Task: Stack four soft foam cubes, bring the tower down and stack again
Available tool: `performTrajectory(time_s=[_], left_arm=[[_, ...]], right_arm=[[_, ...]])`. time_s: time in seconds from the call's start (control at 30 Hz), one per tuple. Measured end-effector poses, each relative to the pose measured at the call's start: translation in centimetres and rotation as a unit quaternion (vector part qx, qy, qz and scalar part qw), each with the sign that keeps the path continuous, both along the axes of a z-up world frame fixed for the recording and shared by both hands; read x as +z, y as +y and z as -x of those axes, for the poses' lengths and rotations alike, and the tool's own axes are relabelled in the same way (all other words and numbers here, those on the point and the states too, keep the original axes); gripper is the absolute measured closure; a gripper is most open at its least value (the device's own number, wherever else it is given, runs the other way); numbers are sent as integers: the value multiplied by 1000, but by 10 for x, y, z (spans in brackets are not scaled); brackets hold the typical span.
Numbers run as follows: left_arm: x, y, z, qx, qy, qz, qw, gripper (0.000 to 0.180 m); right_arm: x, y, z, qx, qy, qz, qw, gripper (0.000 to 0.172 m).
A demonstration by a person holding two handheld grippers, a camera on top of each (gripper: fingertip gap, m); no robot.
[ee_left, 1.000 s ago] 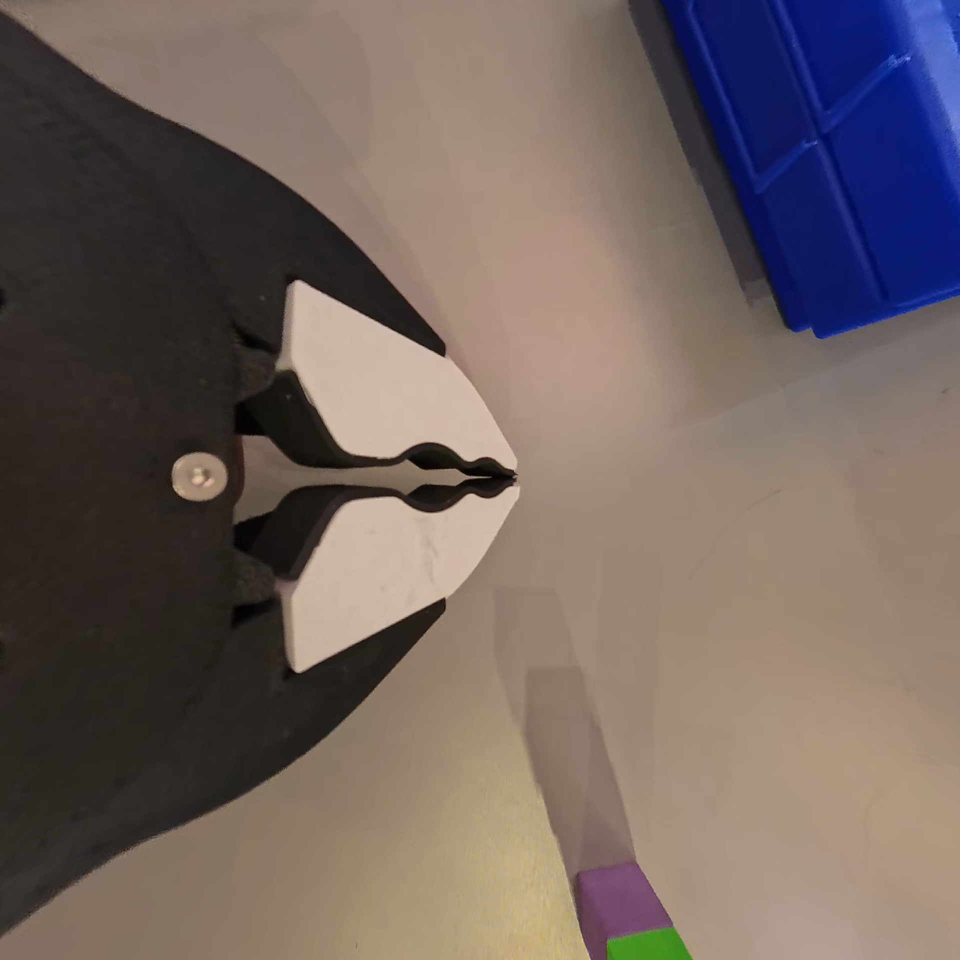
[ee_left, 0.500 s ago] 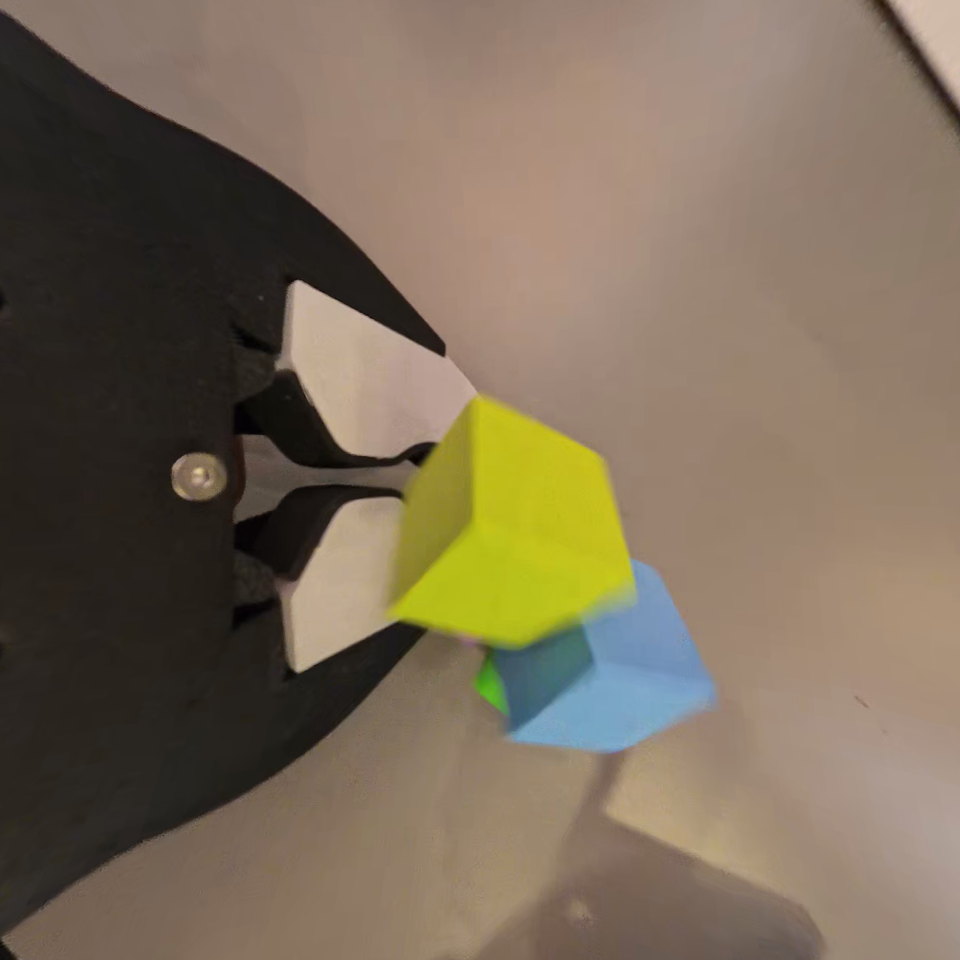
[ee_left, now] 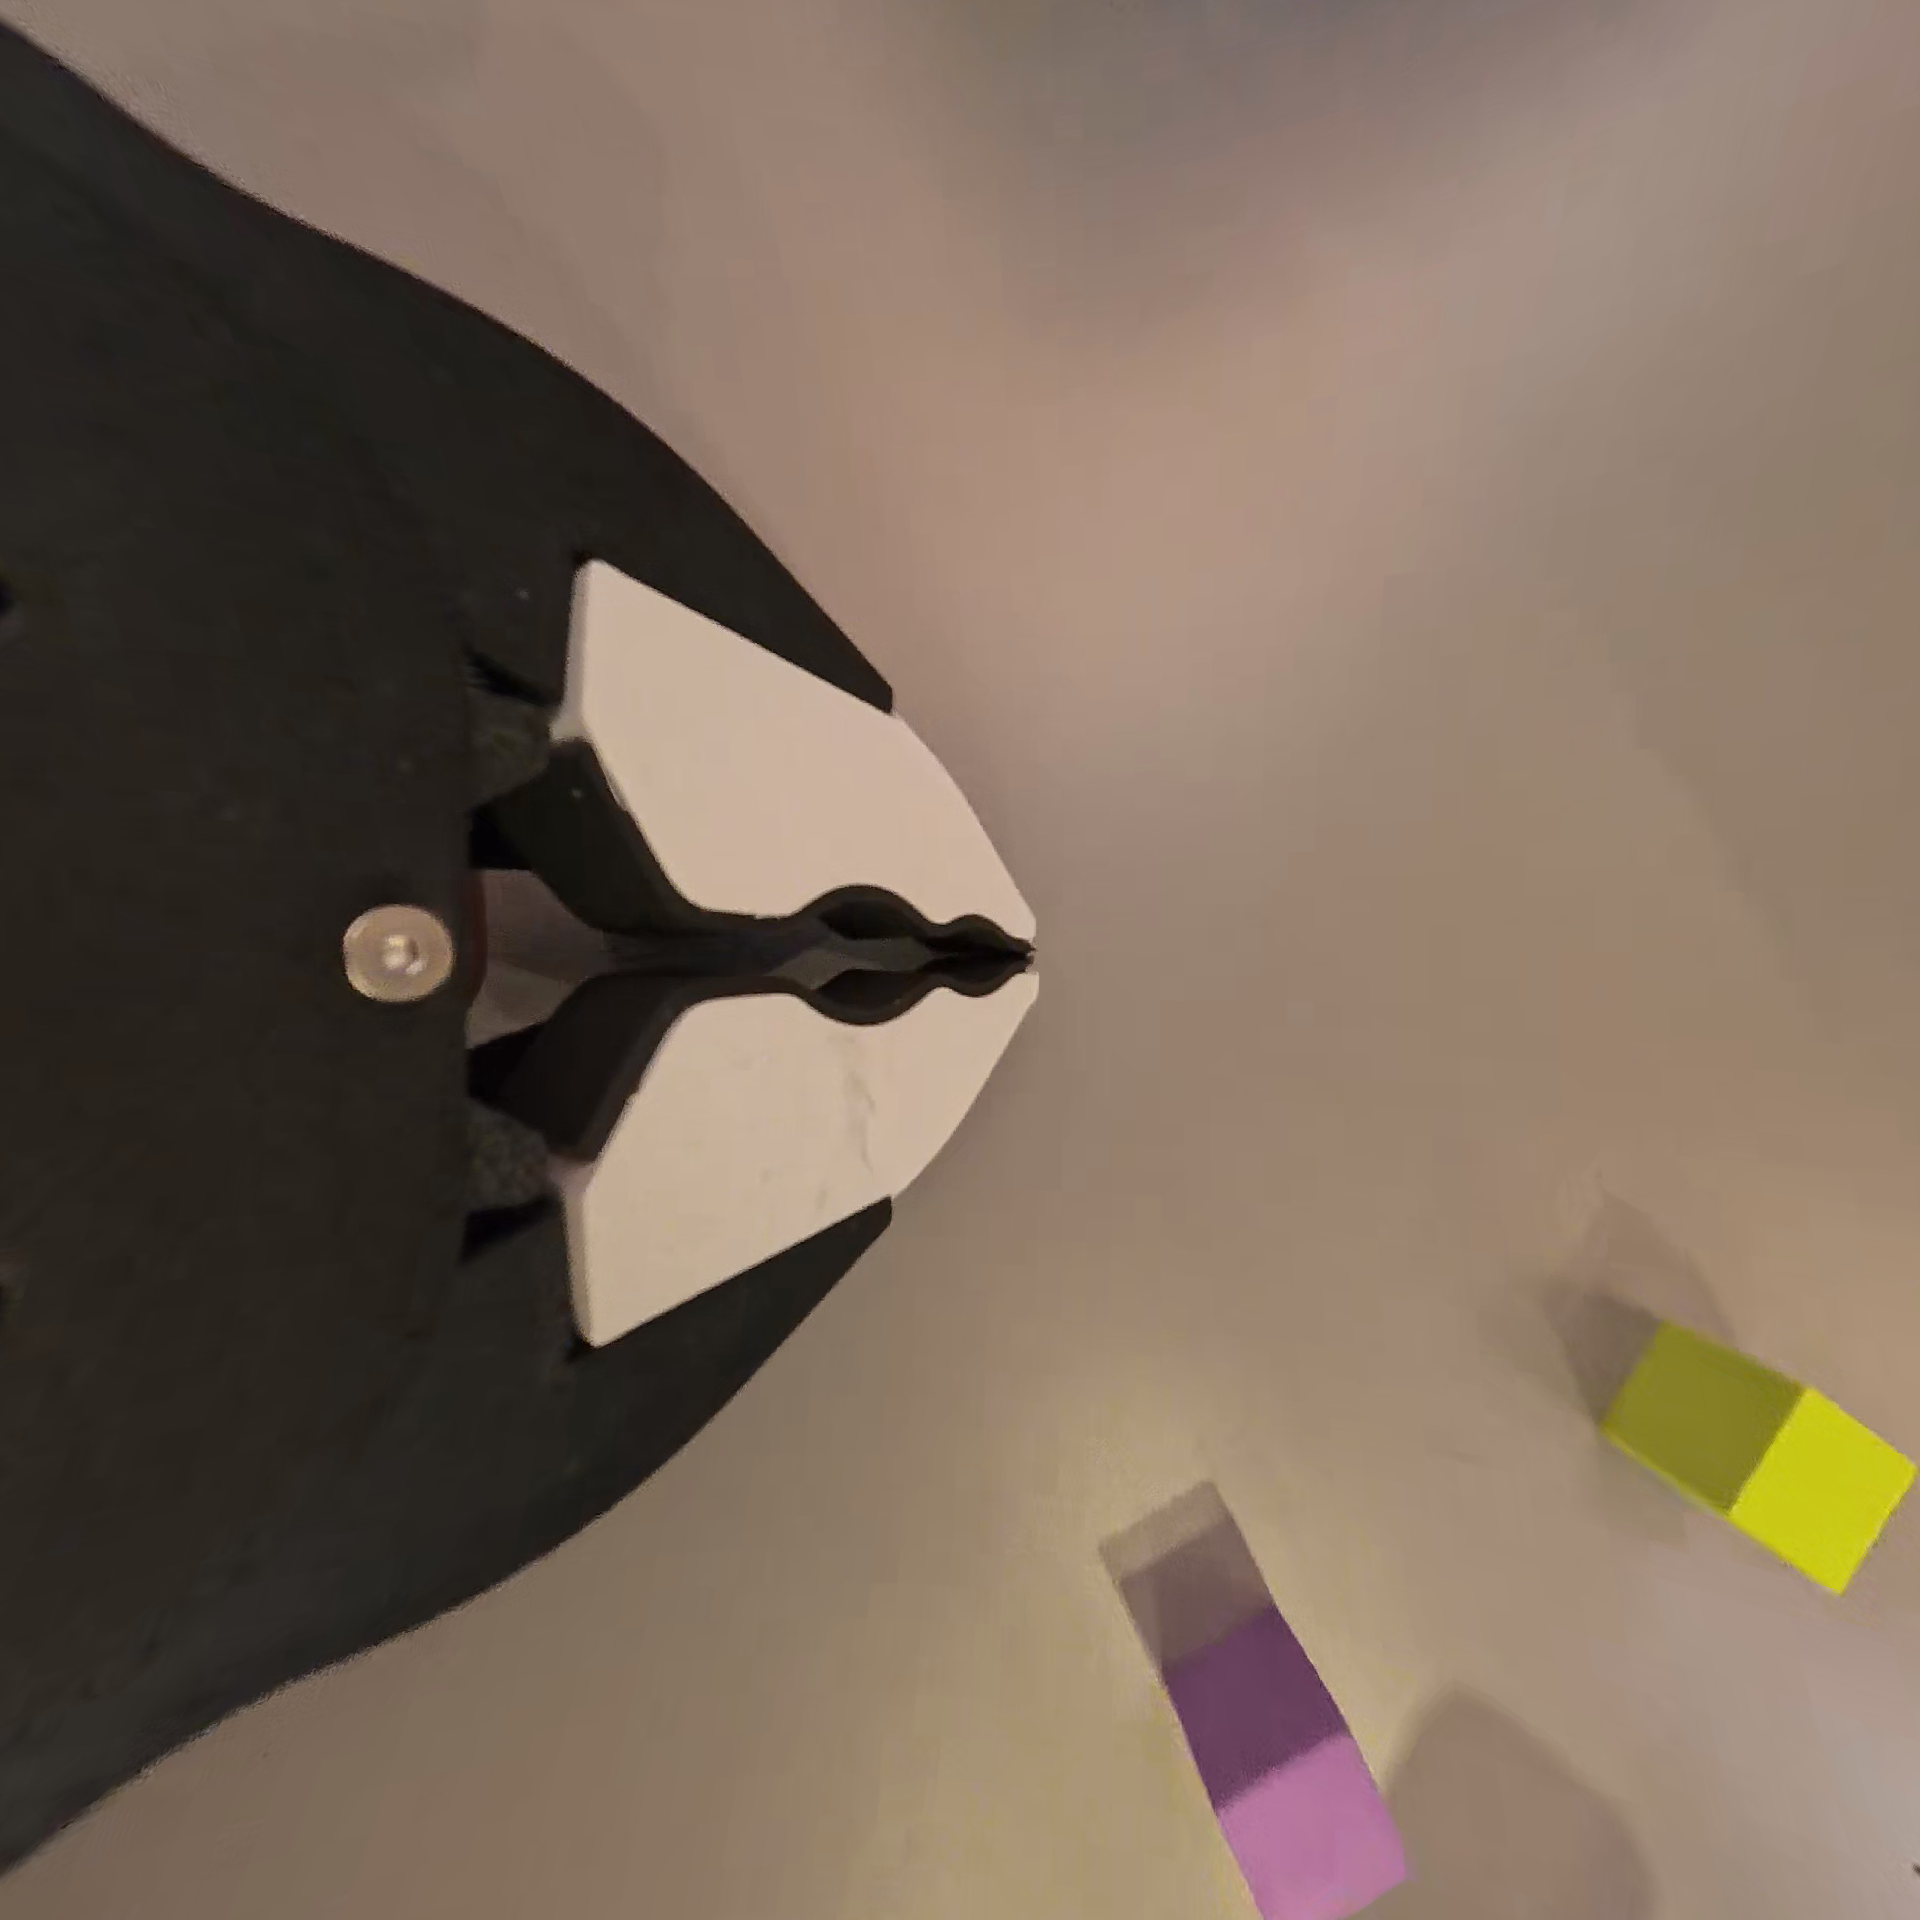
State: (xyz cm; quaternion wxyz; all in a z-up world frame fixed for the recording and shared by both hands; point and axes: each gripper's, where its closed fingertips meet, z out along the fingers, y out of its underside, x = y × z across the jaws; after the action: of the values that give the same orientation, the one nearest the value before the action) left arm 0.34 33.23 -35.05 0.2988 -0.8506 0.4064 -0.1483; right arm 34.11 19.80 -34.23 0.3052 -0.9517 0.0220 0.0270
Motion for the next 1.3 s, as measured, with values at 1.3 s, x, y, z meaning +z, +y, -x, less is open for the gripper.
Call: performTrajectory(time_s=[1.3], left_arm=[[-1,17,-9,-50,-44,3,998,180]], right_arm=[[0,31,91,215,-111,168,956,145]])
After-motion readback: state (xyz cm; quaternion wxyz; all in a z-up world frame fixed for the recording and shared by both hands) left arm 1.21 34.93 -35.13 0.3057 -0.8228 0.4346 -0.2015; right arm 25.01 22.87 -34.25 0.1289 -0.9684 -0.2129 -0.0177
